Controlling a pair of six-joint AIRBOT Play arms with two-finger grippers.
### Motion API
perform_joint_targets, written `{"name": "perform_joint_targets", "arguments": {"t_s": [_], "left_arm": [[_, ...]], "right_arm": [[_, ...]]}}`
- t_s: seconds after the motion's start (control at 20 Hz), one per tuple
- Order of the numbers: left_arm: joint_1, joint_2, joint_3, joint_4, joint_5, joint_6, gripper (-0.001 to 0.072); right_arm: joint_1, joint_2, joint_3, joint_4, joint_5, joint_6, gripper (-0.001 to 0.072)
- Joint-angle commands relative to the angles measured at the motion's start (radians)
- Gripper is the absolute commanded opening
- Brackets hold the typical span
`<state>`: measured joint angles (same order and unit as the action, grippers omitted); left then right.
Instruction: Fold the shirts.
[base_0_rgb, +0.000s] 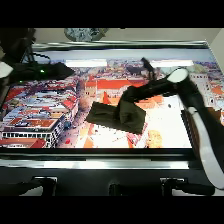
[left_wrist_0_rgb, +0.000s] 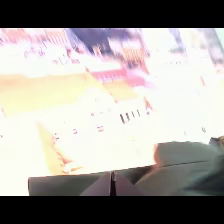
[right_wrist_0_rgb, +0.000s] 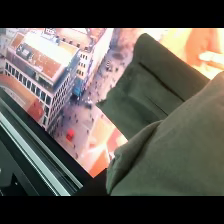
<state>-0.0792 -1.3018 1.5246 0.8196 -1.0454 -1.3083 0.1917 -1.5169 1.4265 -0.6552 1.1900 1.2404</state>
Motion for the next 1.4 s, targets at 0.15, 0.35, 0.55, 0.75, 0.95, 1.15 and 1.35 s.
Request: {"name": "perform_joint_targets", "arguments": {"t_s": [0.15,0.35,0.55,0.75,0.95,1.15,1.35], "left_arm": [[0.063,0.106,-0.003,0.02,-0.064,0.012,0.0024],[0.067,0.106,-0.056,0.032,-0.066,0.012,0.0024],[0.067,0.106,-0.083,0.08,-0.066,0.012,0.0024],[0.068,0.106,-0.083,0.167,-0.066,0.011,0.0024],[0.067,0.106,-0.083,0.187,-0.066,0.011,0.0025],[0.067,0.106,-0.083,0.187,-0.066,0.008,0.0025],[0.067,0.106,-0.083,0.187,-0.066,0.008,0.0024]], "right_arm": [[0.183,-0.291,0.001,0.374,-0.27,-0.119,0.0421],[0.132,-0.281,0.001,0.435,-0.232,-0.269,0.0668],[-0.056,-0.175,0.001,0.209,-0.079,-0.227,0.0666],[-0.224,-0.068,-0.014,-0.41,0.217,-0.015,0.0667],[-0.243,-0.058,-0.227,-0.416,0.121,0.046,0.0667],[-0.242,-0.083,-0.411,-0.083,-0.103,-0.034,0.0665],[-0.242,-0.11,-0.417,-0.032,-0.129,-0.055,0.0448]]}}
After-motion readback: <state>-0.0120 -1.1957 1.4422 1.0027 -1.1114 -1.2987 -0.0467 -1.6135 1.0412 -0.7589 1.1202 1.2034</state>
